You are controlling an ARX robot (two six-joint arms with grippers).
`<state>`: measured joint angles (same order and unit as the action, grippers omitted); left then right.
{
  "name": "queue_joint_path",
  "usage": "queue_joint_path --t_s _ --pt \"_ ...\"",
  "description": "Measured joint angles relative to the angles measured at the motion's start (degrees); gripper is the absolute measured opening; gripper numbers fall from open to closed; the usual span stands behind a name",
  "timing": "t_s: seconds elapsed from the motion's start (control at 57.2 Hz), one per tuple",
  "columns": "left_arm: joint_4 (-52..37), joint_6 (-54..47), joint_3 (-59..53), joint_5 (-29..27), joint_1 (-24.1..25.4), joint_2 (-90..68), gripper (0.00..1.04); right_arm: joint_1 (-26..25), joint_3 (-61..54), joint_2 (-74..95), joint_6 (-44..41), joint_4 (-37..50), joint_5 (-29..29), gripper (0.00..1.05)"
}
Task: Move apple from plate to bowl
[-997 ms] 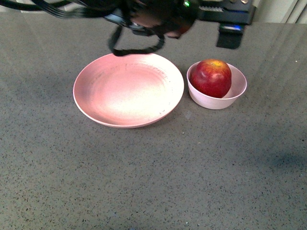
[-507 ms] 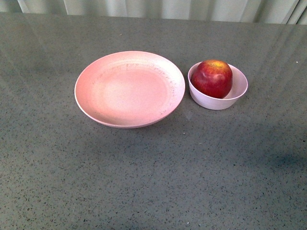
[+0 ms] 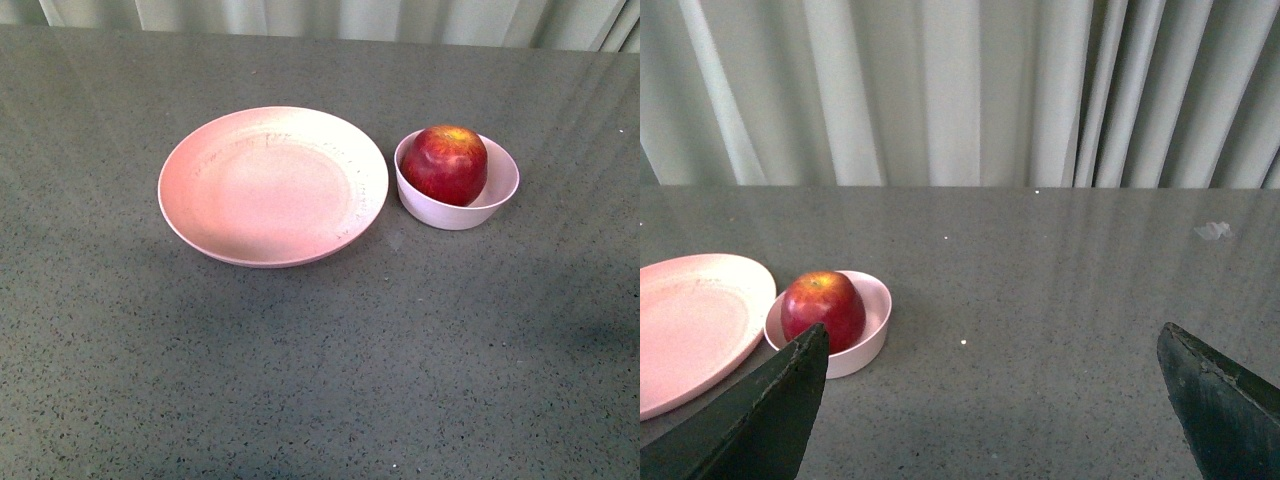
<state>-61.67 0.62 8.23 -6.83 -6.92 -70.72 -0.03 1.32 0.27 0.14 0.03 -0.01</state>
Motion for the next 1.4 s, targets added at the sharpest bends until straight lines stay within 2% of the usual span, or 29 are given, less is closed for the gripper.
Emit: queue_joint_path --t_s 0.21,0.262,0.367,1.137,1.399 --pt "6.2 0.0 -3.6 2.3 1.9 9.9 0.02 0.0 0.0 0.0 0.0 0.0 0.0 0.96" --pt "8.4 0.0 -4.5 5.6 4.1 12.9 0.02 0.0 0.0 0.0 0.0 0.0 0.0 0.96" --pt "12.5 -0.1 -5.6 6.2 6.6 18.1 0.02 0.0 0.0 0.0 0.0 0.0 0.0 0.96" --pt "40.7 -0.1 -7.4 6.8 6.7 49.7 0.02 0.0 0.0 0.0 0.0 0.0 0.0 0.96" --pt "47.2 -0.1 -7.4 6.8 6.7 56.3 0.02 0.0 0.0 0.0 0.0 0.0 0.0 0.96"
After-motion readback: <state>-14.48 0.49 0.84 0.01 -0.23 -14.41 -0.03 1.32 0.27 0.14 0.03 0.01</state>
